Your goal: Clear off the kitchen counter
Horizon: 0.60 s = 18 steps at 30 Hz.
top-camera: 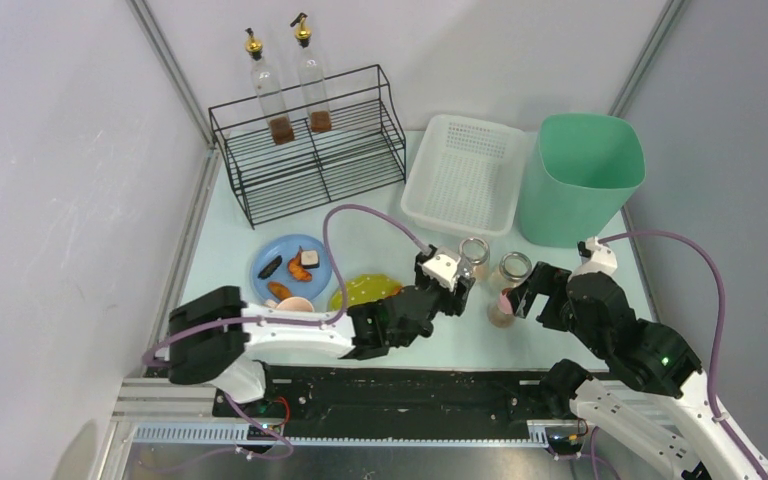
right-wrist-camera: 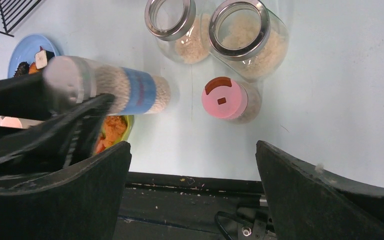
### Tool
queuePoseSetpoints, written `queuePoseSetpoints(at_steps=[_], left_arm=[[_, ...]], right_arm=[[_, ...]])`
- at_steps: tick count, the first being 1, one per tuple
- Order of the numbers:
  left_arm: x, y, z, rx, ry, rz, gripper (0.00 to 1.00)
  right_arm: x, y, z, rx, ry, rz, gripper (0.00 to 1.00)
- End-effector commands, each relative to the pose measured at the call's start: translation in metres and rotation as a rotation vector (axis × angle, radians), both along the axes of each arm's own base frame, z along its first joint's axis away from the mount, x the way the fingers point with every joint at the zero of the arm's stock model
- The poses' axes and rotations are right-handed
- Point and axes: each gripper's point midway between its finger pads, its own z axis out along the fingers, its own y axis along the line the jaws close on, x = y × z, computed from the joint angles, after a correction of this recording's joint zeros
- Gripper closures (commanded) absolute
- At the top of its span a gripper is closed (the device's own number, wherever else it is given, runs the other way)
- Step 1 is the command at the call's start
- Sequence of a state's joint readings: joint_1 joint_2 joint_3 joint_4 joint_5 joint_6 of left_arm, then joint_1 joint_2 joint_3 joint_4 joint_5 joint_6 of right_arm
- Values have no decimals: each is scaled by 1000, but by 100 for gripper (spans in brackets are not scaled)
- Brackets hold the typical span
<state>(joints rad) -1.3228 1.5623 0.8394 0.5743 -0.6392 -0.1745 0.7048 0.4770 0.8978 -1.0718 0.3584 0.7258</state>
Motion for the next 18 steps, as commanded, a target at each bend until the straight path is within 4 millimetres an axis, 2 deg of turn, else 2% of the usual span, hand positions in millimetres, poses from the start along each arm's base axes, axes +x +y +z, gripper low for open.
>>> queuePoseSetpoints(at_steps=[1,7,11,15,18], left_arm=[[-6,9,76,-167,-59,-20,100],[-6,25,123,-171,-104,-6,100],[7,43,155,-120,-152,75,100],[23,61,175,-91,-167,140,100],[37,78,183,-88,-166,175,100]], right_arm=[[4,3,9,32,-33,-7,0],[3,4,10,43,-36,-3,0],[4,7,12,51,-40,3,0],[6,12,13,58,-41,19,0],[7,14,15,63,-45,26,0]])
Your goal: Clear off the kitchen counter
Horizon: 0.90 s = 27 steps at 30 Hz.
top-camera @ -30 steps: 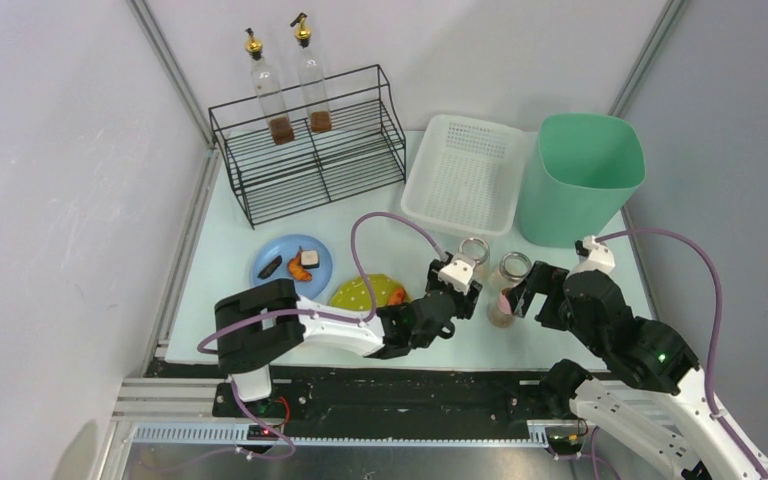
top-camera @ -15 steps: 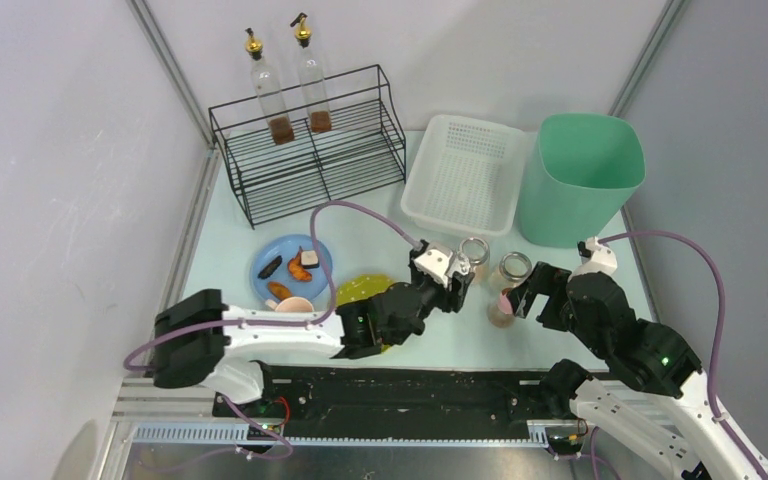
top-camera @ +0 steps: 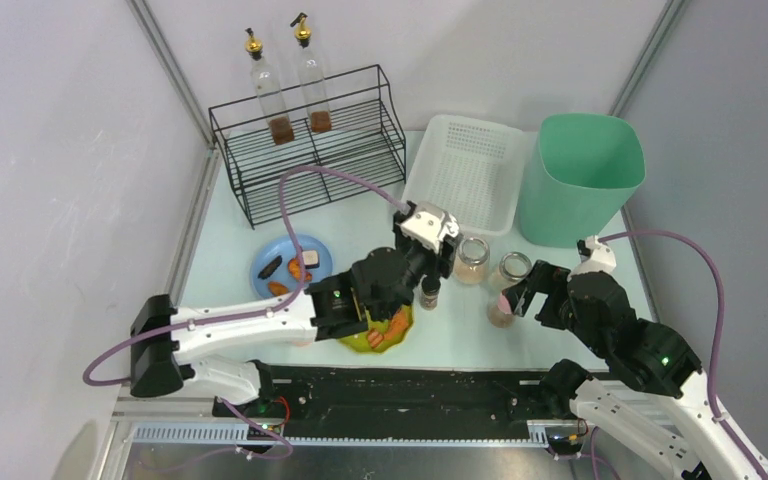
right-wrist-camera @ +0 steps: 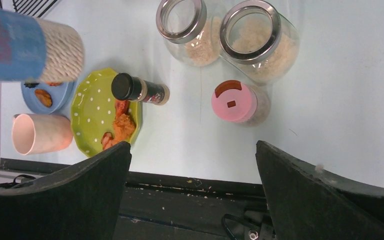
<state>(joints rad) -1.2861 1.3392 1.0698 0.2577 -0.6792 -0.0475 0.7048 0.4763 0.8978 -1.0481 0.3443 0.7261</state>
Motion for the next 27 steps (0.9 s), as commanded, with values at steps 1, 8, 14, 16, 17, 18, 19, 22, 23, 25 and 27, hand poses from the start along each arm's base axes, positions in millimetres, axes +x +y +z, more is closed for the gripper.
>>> queuePoseSetpoints(at_steps=[1,8,14,16,17,18,19,22,23,25,27], left_arm=[[29,49,57,-77,-53,125,100],[80,118,70,-98,-30,301,100],[115,183,81,-103,-32,501,100],[124,206,86,-121,-32,573,100],[126,214,87,-130,-30,594,100],[132,228,90,-149,-29,636,100],[135,236,92,-159,-30,658,100],[146,276,95,-170,-28,785,100],[148,284,98,-178,-33,808,100],[155,303,103,-191,-46,868,100],[162,322,111,-203,-60,924,100]], right_arm=[[5,10,11,43,-32,19,0],[7,16,15,54,-50,49,0],[9,22,23,59,-85,82,0],[10,23,24,55,-92,92,0],[11,24,24,52,-96,99,0],[11,26,24,52,-97,106,0],[11,27,24,51,-97,113,0],[11,35,27,52,-104,145,0],[11,36,28,57,-109,152,0],[10,41,31,73,-117,171,0],[9,47,34,89,-130,196,0]])
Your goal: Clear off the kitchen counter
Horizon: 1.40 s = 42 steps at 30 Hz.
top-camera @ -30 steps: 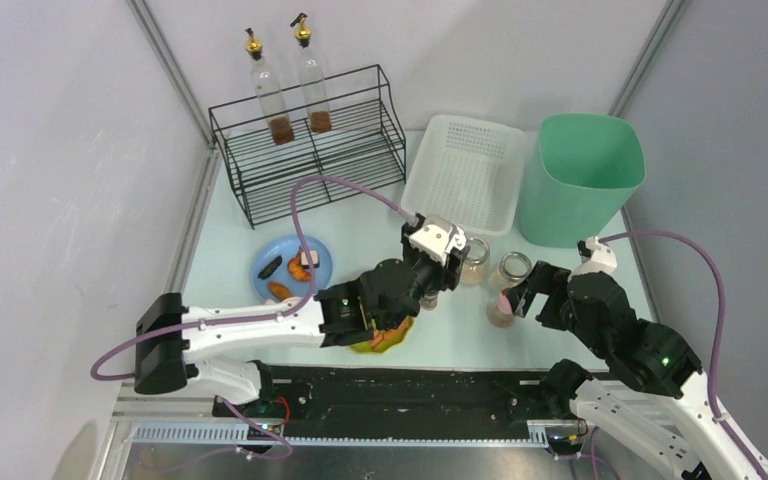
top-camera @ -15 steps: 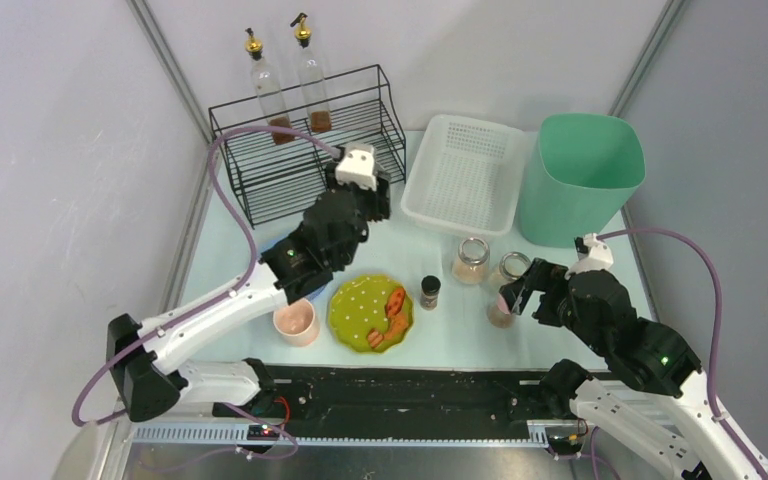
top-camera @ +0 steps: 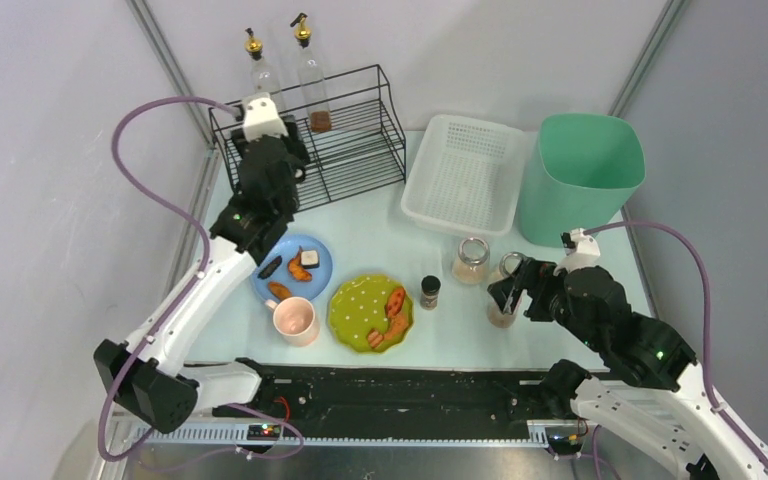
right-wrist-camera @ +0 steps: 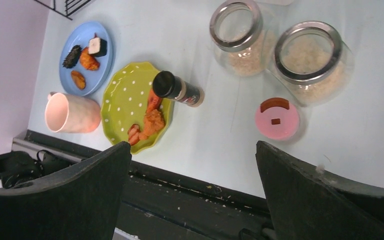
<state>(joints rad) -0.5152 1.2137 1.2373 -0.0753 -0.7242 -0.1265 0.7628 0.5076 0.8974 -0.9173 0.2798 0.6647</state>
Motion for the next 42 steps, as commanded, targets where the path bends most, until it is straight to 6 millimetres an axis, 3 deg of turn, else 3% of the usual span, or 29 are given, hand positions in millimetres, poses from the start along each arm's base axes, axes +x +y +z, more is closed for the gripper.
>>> queuePoseSetpoints(at_steps=[1,4,8,12,27,34,42], left_arm=[[6,47,61,-101,-155,147,100],[14,78,72,-116,-182,228,100],[24,102,90,-115,-213,291,100],[40,119,90,-59,-191,356,100],[130,130,92,-17,-188,259,100],[153,136,82,-35,-192,221,100],[171,158,72,-53,-188,240,100]], right_arm=[[2,17,16,47,-60,69,0],[3,25,18,61,-74,102,0],[1,34,20,72,-74,142,0],[-2,39,24,92,-88,169,0],[-16,63,20,151,-89,301,0],[-14,71,13,150,-84,326,0],[-11,80,7,144,-64,340,0]])
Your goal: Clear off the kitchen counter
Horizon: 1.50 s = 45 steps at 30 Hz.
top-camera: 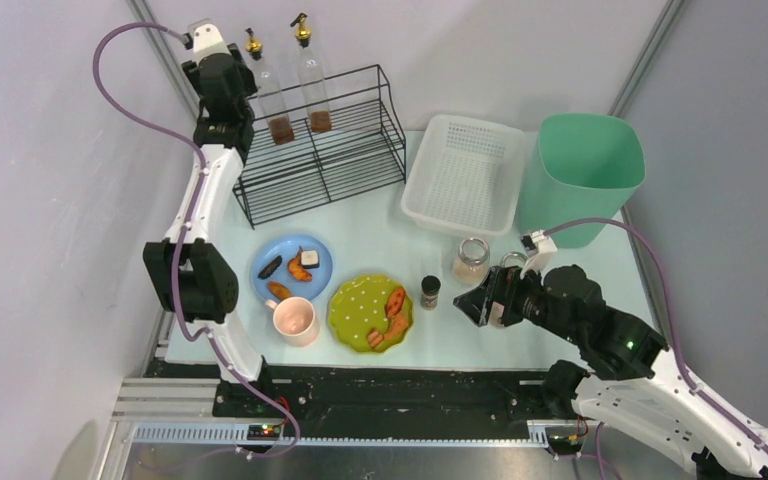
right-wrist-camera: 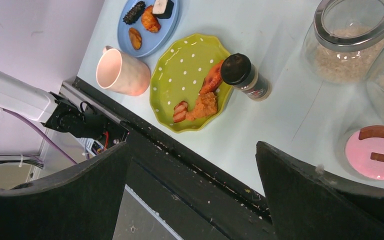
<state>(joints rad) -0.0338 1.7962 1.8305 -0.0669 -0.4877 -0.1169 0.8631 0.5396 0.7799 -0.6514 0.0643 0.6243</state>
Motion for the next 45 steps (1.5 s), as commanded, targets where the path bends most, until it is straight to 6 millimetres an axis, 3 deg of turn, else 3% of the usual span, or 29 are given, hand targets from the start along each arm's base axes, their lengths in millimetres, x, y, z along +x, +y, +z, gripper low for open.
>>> queuePoseSetpoints(at_steps=[1,4,8,14,24,39,45], left_arm=[[2,10,55,-26,-179,-6,100],[5,26,50,-25,-170,14,100],[11,33,47,-17,-165,16,100],[19,36,50,-10,-167,9,100],[32,34,29,-35,-135,1,100],[36,33,-47,-75,27,11,100],[33,34,-73,-99,70,28,92]], right_arm=[[3,11,7,24,-27,27,0],[6,14,5,22,-24,24,0],[7,18,2,20,-12,24,0],[9,22,-1,12,-9,17,0],[9,25,-10,-15,10,17,0],[7,25,-13,-27,16,23,0],[4,24,-14,-28,20,22,0]])
